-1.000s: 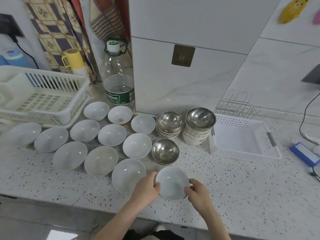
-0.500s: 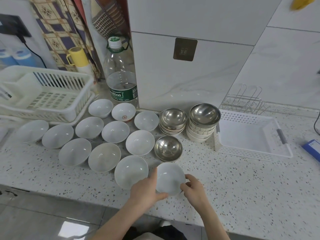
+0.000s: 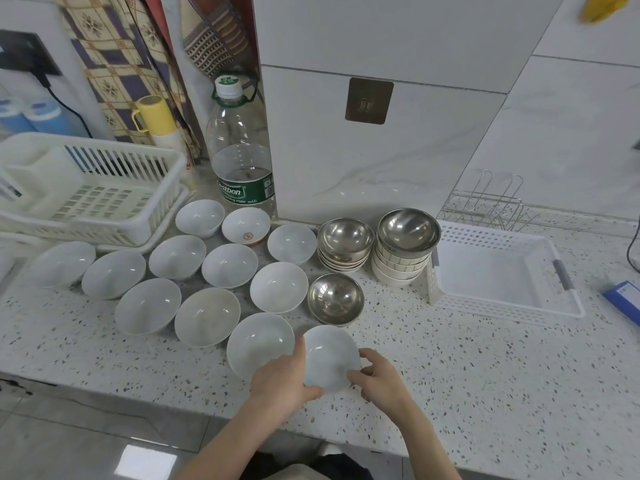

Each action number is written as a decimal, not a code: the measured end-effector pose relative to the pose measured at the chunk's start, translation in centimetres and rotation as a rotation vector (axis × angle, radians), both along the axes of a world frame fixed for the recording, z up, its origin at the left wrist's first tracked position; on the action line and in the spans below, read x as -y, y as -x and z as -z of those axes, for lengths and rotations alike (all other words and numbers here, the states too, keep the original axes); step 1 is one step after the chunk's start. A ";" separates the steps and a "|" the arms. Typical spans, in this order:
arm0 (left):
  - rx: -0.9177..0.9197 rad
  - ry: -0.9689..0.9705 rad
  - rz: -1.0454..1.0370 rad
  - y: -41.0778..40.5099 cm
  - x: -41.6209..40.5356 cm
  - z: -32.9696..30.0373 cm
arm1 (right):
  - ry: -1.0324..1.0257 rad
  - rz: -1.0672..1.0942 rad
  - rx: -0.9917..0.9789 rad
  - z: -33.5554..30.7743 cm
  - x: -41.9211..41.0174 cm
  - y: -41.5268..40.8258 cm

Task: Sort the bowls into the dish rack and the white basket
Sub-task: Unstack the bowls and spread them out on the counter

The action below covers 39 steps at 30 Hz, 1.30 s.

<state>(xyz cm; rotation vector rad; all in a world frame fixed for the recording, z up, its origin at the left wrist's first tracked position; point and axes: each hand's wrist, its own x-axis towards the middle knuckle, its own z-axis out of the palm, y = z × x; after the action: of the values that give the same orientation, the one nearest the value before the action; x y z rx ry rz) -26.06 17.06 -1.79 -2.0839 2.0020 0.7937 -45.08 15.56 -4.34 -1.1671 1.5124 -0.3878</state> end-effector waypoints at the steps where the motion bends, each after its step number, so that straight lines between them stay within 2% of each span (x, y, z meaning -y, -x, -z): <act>1: 0.001 -0.005 -0.004 0.1 0.1 0.0 | -0.004 -0.004 0.004 -0.1 0.1 0.1; 8: -0.032 0.030 -0.120 0.4 1.3 -0.1 | -0.031 -0.025 0.040 -0.7 0.7 1.0; 14: -0.175 0.076 -0.289 0.4 3.1 -0.9 | 0.021 0.043 -0.011 -1.7 2.5 3.2; 16: -0.281 0.089 -0.360 0.2 4.2 -1.5 | 0.045 0.100 0.001 -2.1 3.4 3.4; 20: -0.629 0.113 -0.522 -0.1 7.9 -2.3 | 0.089 0.175 0.008 -3.0 5.0 2.8; 22: -0.721 0.097 -0.585 -0.4 10.3 -2.5 | 0.102 0.210 0.006 -3.4 5.7 2.0; 27: -0.801 0.028 -0.651 -0.5 16.1 -3.3 | 0.124 0.270 0.004 -4.5 7.0 0.3; 31: -0.786 -0.012 -0.647 -0.4 19.4 -3.1 | 0.134 0.329 0.007 -4.8 7.9 -0.9; 39: -0.843 0.068 -0.532 -0.3 21.2 -1.7 | 0.122 0.392 -0.025 -4.8 8.2 -1.8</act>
<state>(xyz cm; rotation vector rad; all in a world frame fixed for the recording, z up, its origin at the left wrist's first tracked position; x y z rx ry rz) -25.76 -4.16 -0.06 -2.6417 1.7462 1.9932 -43.32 7.34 0.51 -0.9667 1.7619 -0.7392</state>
